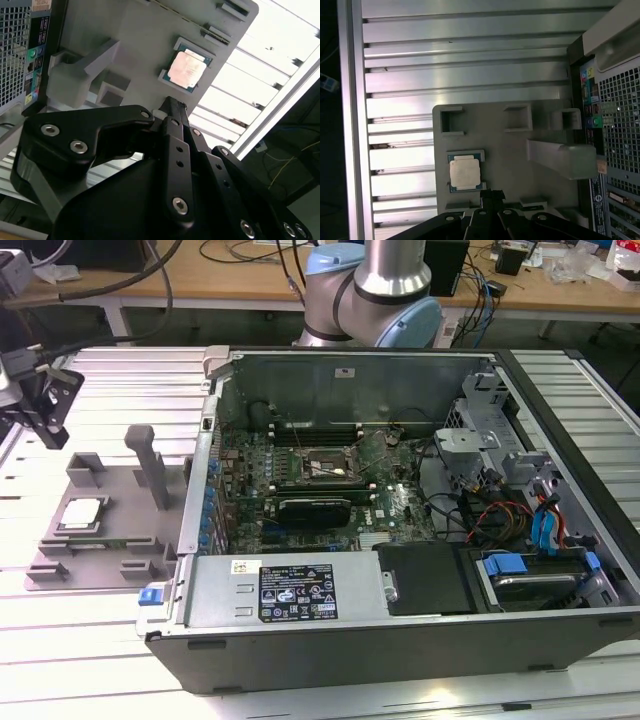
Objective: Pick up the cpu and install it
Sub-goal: 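Pick up the cpu and move it towards the insertion slot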
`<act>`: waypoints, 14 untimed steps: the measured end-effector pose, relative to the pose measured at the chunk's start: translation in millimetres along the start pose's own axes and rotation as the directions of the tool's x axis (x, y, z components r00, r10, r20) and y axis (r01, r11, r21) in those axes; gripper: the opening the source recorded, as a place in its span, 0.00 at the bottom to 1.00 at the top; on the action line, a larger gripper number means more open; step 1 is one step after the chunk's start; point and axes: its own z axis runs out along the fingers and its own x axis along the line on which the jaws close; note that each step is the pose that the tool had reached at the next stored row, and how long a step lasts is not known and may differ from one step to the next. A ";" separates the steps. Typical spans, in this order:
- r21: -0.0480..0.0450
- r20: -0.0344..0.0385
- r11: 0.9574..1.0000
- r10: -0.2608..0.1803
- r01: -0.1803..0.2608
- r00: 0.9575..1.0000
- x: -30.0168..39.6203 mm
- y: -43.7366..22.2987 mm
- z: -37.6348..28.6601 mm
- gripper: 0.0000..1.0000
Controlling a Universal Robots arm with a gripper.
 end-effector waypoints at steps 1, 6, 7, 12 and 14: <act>0.000 0.000 1.000 0.000 0.000 1.000 0.3 -0.1 0.8 0.11; 0.000 0.000 1.000 0.000 0.000 1.000 1.6 -0.3 3.8 0.11; 0.000 0.000 1.000 0.000 0.000 1.000 1.7 -0.3 4.1 0.11; 0.000 0.000 1.000 0.000 0.000 1.000 2.1 -0.4 6.4 0.11; 0.000 0.000 1.000 0.000 0.000 1.000 2.1 -0.5 7.4 0.11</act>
